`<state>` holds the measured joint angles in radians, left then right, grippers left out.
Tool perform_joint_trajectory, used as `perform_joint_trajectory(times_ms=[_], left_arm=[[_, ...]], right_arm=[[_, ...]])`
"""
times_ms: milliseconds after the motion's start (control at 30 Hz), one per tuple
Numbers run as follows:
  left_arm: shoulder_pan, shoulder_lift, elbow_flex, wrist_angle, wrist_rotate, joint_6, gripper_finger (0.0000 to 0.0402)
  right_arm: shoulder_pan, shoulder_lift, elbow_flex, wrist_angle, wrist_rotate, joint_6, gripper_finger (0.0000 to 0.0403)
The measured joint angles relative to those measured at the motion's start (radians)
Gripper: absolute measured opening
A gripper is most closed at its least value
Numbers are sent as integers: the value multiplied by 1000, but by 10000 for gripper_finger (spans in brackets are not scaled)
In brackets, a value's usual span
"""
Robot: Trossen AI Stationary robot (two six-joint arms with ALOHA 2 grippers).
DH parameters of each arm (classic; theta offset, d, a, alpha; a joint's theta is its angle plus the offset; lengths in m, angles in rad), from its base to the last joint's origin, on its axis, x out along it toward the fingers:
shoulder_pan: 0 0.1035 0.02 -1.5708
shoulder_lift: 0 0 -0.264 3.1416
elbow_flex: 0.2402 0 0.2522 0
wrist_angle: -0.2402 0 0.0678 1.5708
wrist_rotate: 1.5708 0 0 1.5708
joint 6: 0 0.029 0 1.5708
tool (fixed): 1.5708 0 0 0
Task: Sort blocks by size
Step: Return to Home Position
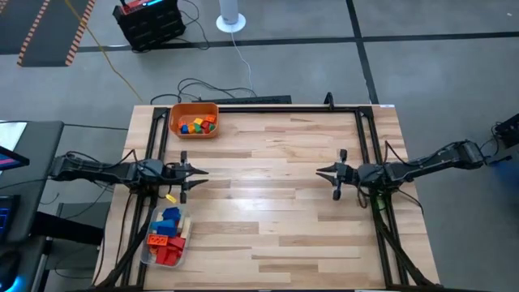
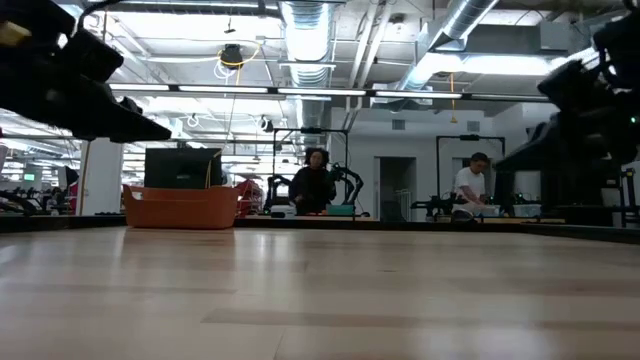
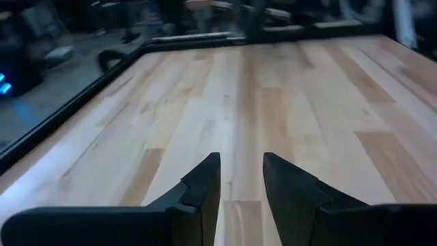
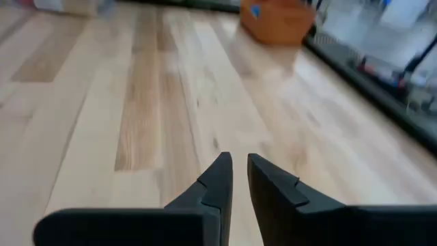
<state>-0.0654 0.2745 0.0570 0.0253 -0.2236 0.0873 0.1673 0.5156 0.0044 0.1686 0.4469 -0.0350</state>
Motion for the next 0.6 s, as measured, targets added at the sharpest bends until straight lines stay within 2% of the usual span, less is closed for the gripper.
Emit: perform_joint_trajectory(times_ms=[167, 433, 600], left_arm=[[0, 0, 0, 20, -52, -82, 105], [0, 0, 0, 45, -100, -95, 105], [0, 0, 0, 30, -100, -158, 105]], right_arm=[[0, -30, 0, -14, 0, 68, 85], [-14, -209, 0, -84, 53, 8, 85], [-19, -223, 8, -81, 51, 8, 85]])
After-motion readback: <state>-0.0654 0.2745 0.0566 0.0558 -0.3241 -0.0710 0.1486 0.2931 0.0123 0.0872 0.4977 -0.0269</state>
